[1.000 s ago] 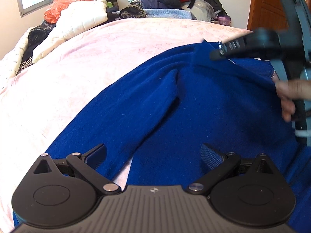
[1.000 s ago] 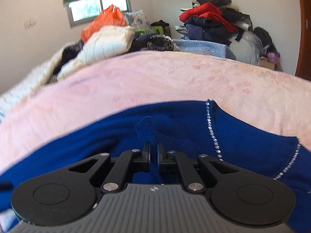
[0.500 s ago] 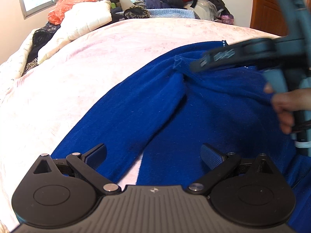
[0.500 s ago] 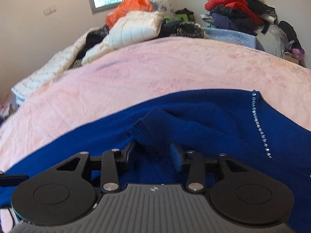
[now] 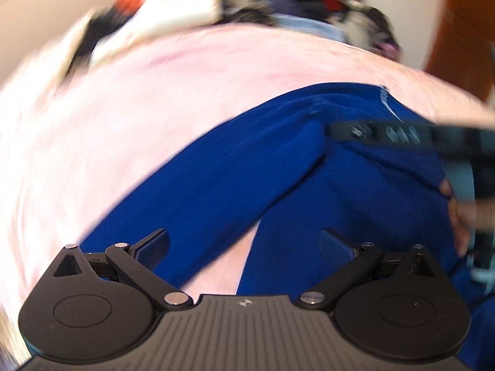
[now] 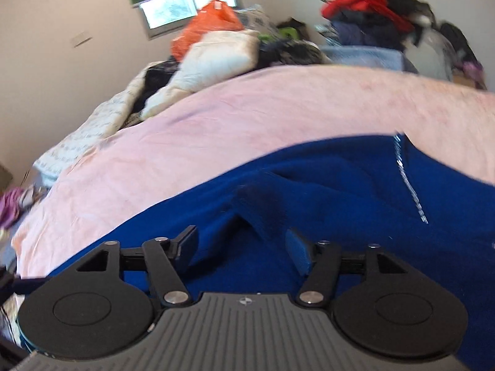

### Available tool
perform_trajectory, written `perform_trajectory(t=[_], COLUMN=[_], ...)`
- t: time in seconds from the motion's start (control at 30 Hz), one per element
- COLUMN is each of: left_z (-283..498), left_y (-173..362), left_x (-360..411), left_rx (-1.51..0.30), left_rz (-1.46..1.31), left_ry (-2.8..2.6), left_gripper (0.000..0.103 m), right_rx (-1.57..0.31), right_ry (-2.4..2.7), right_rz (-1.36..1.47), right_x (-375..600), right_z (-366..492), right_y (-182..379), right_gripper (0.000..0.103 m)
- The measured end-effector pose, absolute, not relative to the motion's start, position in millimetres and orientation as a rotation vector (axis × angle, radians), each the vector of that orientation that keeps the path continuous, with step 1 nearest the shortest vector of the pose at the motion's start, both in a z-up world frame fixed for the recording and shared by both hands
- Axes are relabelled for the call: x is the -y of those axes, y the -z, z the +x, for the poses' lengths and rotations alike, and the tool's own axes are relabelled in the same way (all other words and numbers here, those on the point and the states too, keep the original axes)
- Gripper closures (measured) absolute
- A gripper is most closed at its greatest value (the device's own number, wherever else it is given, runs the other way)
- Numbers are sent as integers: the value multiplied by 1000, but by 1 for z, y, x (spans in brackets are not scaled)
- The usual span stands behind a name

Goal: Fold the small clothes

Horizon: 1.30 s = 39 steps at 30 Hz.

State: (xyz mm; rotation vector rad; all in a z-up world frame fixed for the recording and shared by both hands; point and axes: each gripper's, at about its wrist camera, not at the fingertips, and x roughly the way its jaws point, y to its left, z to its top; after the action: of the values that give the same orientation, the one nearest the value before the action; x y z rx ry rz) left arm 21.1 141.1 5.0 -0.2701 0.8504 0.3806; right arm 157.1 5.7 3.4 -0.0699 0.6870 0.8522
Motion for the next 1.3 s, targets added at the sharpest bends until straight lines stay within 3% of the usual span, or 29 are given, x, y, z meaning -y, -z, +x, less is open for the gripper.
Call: perform_trajectory(t=[0.2,0.3,0.47,0.7,0.8,0.87,0.9,0.93,1.0,1.1,1.3], left_z=[-58,-84,-117,-122,-122,-121,-121,-119,-116,-114,-111], left_y=[17,13,-17,8,26,36,40,43,47,53,60], left_x=[-208,-228,-247,-245,-247,-252,-253,-255,-258,-265,-275], left_rx=[-758,-739,-660,-722,-733,-721,-713,-702,-679,-647,-615], left_rz=[-902,-904,-797,-1081,-1190,-1253,-1282,-1309,-1354,-1429,-1519], left_ry=[-461,-584,-790,-641,-584,-567,-555,-540,-508,-493,-492], left_gripper=[0,0,0,0,0,0,0,0,0,0,0], right_rx=[-623,-540,-275,-114,-40,-85,-120,-148,-179,-208,-320], right_ry=[-926,-1041,-1229,-1413,-1427,-1434,-1447,-1460,-1473,-1492,-1496], right_rz=[-129,-221,-606,-1000,-1015,-962,-937,-917,-892,-814,-576], right_x=[-12,-22,-63,-115,-126,-135,-140,-144,-149,-149,-143], right_z=[126,94,7,-76,-87,-80,-76,-73,-71,-67,-41], right_y=[-17,-22,-19,15,20,18,18,18,17,9,-17], right_gripper=[33,33,34,37,40,44,54,75,94,100,100])
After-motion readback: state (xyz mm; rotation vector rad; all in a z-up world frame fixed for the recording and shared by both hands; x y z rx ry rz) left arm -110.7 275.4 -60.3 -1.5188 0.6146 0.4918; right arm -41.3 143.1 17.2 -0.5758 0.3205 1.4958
